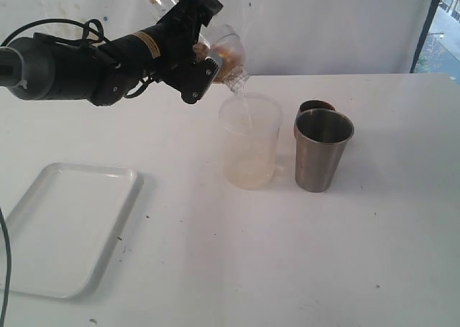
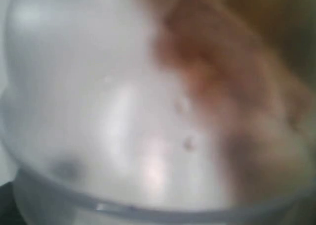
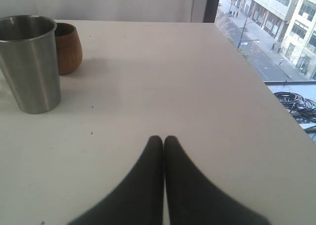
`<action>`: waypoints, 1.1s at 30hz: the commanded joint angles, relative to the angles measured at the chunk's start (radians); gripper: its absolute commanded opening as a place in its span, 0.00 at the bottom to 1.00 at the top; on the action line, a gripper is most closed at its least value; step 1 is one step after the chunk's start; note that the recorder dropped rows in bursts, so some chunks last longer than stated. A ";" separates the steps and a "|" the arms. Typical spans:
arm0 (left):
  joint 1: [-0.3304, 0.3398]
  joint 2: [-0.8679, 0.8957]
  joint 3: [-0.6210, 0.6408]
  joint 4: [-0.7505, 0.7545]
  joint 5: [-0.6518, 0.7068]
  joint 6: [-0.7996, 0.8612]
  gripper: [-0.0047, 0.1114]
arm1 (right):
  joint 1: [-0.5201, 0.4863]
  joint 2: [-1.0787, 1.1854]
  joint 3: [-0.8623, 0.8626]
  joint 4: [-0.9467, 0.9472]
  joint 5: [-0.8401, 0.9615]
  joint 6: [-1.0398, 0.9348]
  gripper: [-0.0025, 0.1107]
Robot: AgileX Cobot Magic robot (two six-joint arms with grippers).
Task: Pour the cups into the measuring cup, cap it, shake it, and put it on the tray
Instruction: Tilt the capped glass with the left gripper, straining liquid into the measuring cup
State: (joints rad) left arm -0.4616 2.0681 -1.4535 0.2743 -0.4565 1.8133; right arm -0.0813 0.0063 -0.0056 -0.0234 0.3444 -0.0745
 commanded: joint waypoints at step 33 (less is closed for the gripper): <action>-0.029 -0.086 -0.013 0.101 -0.025 0.054 0.04 | -0.008 -0.006 0.006 -0.002 -0.004 0.000 0.02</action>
State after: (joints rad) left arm -0.4852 2.0154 -1.4535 0.3797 -0.4564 1.8684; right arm -0.0813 0.0063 -0.0056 -0.0234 0.3444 -0.0745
